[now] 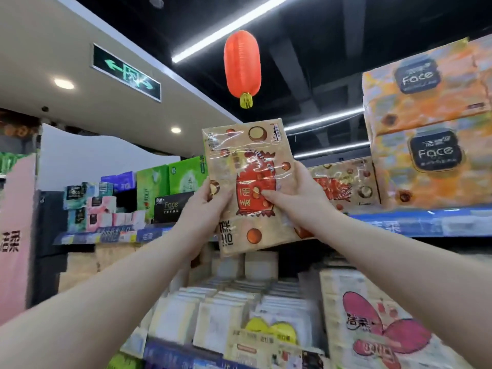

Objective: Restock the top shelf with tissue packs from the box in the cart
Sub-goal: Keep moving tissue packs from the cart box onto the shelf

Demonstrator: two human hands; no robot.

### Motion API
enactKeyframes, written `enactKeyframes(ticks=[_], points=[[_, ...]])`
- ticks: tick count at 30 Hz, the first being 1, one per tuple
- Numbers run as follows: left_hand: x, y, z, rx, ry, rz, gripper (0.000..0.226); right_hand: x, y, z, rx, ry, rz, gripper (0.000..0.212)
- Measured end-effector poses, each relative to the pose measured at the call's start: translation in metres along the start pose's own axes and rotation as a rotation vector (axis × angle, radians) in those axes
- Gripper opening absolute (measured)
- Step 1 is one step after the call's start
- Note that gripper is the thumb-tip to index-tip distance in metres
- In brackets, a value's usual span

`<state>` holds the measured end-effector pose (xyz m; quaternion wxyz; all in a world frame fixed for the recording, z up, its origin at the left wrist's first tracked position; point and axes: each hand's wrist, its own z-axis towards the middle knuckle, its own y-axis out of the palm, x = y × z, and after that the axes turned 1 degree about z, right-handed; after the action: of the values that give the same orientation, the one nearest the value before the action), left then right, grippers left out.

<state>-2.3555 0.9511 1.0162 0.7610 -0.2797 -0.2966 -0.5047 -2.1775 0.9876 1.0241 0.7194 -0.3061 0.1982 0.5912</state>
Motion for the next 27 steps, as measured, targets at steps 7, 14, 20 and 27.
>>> enactKeyframes(ticks=[7,14,20,27], points=[[-0.019,0.038,0.093,0.023,0.091,-0.073,0.026,0.016,-0.015,0.097,0.021,-0.133,-0.137,0.058],[-0.047,0.06,0.152,-0.015,0.115,0.021,0.009,0.036,-0.025,0.142,0.066,-0.2,-0.304,0.063],[-0.082,0.077,0.182,-0.126,0.089,-0.021,0.016,0.068,-0.027,0.151,0.087,-0.115,-0.426,0.07],[-0.102,0.065,0.23,-0.011,0.143,0.036,0.106,0.067,-0.028,0.171,0.065,-0.063,-0.578,0.079]])
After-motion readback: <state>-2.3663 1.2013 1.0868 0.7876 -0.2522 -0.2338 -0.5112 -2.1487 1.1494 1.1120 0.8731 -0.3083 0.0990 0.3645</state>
